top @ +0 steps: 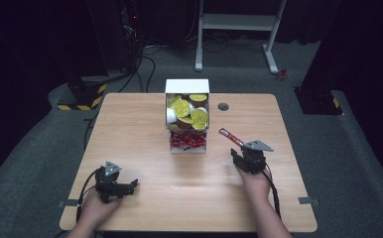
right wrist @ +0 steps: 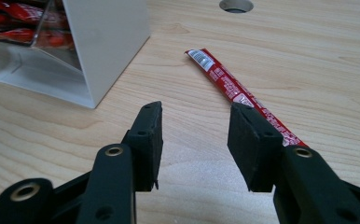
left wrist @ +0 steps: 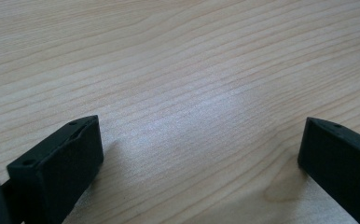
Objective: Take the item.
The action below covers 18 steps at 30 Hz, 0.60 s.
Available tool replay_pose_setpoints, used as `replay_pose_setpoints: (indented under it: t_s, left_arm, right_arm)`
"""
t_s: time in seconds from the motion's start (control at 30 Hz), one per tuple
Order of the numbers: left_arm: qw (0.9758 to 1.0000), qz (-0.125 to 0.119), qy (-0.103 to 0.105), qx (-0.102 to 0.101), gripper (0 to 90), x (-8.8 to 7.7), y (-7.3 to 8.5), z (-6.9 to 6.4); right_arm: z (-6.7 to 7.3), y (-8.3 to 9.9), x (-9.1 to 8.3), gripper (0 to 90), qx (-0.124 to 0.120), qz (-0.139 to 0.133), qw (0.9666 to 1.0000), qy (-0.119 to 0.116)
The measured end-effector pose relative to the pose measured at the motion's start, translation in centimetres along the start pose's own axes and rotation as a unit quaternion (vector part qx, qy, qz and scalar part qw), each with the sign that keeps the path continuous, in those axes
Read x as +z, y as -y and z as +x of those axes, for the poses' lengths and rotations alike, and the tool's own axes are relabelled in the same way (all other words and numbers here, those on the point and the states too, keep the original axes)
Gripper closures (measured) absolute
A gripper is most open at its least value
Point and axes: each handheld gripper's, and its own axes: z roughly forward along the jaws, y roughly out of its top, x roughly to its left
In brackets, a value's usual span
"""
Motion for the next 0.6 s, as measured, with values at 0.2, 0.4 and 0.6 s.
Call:
replay_pose_setpoints:
  t_s: [0.2,0.4,0.6]
  left_arm:
    - [1.0,0.0,0.0,0.0,0.3,0.0,0.0,0.0]
    - [1.0,0.0,0.0,0.0,0.3,0.0,0.0,0.0]
    - [1.0,0.0,0.0,0.0,0.3,0.0,0.0,0.0]
  right_arm:
    - [0.1,0.2,-1.1,46.8,0.004,-0.005,1.0,-0.005]
    - [0.2,0.8,-2.2,31.6,0.007,-0.006,1.0,-0.003]
    - [0.4,2.0,-3.5,26.7,0.007,-0.012,0.9999,0.0]
